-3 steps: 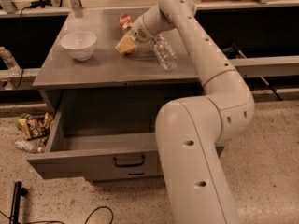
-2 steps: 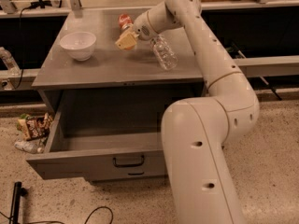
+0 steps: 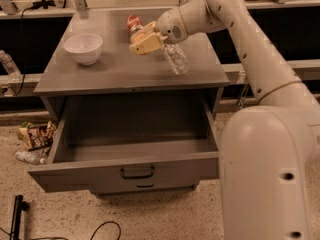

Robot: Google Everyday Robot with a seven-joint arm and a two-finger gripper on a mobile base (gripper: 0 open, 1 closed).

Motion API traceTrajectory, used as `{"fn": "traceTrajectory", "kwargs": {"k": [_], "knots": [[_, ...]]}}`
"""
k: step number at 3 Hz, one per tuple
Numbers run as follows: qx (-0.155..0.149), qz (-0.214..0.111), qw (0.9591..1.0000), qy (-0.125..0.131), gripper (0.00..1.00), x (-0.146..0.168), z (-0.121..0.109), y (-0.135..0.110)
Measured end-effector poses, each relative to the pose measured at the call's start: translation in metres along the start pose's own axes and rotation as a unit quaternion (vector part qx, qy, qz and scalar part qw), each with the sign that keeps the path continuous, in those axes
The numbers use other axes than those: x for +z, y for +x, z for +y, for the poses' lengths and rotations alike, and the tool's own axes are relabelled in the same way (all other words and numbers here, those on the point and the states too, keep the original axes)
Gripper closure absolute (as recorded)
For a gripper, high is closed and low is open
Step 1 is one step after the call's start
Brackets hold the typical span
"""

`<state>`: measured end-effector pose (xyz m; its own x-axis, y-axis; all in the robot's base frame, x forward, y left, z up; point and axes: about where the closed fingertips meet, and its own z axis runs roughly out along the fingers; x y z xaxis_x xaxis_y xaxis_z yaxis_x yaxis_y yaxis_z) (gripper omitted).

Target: Place orange into top drawer

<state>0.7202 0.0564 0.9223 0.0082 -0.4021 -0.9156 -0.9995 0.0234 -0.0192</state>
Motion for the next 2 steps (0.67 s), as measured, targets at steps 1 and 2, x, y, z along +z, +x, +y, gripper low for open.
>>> {"fn": "traceTrajectory", "kwargs": {"k": [1, 2], "knots": [[-0.035, -0.01, 0.9984, -0.044, 1.0, 0.003, 0.053, -0.007], [-0.025, -0.004, 0.9976, -0.065, 1.0, 0.019, 0.064, 0.005]]}}
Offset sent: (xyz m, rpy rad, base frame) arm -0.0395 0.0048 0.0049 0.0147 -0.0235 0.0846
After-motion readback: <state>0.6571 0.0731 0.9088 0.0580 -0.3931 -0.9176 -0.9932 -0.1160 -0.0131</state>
